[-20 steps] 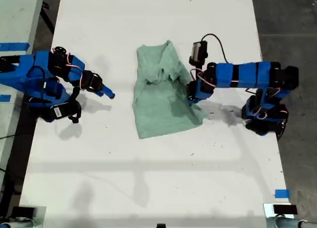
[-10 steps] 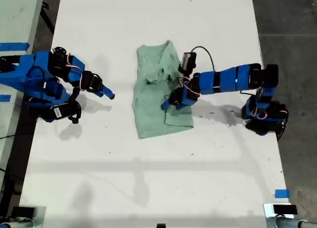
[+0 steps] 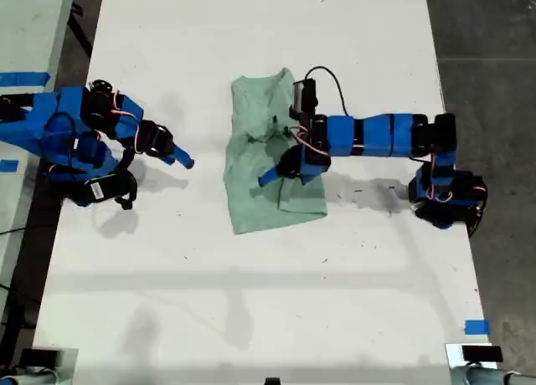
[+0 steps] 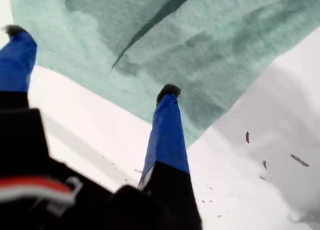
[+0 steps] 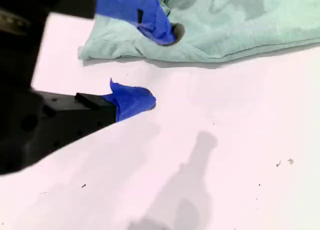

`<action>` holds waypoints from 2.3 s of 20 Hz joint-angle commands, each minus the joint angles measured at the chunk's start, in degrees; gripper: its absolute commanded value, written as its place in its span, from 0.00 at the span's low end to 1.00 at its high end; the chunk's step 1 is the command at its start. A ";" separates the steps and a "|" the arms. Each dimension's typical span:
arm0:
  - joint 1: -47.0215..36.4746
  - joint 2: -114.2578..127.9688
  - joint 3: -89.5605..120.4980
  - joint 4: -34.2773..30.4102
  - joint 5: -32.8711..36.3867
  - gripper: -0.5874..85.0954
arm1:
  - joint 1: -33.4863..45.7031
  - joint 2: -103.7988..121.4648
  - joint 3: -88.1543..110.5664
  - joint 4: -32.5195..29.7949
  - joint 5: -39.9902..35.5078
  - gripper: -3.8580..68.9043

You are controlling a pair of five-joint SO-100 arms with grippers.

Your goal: Fold tshirt

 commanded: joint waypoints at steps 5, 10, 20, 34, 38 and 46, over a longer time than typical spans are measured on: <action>0.79 -2.37 -3.96 -1.05 -0.62 0.18 | 2.02 33.93 14.33 4.66 -1.41 0.61; 1.14 -9.32 -9.49 -1.41 -0.35 0.18 | 6.68 51.94 32.34 4.57 -1.41 0.60; 6.50 -33.57 -30.15 -4.04 -0.62 0.19 | 9.49 63.46 44.21 4.13 -1.49 0.59; 7.65 -57.39 -47.29 -1.58 -9.49 0.21 | 8.79 65.21 44.65 4.13 -1.67 0.59; 6.42 -60.64 -46.14 -1.76 -16.08 0.22 | 8.53 65.57 44.91 4.13 -1.67 0.59; 3.08 -68.12 -41.84 -11.51 -17.05 0.22 | 7.29 66.36 46.14 3.78 -1.14 0.59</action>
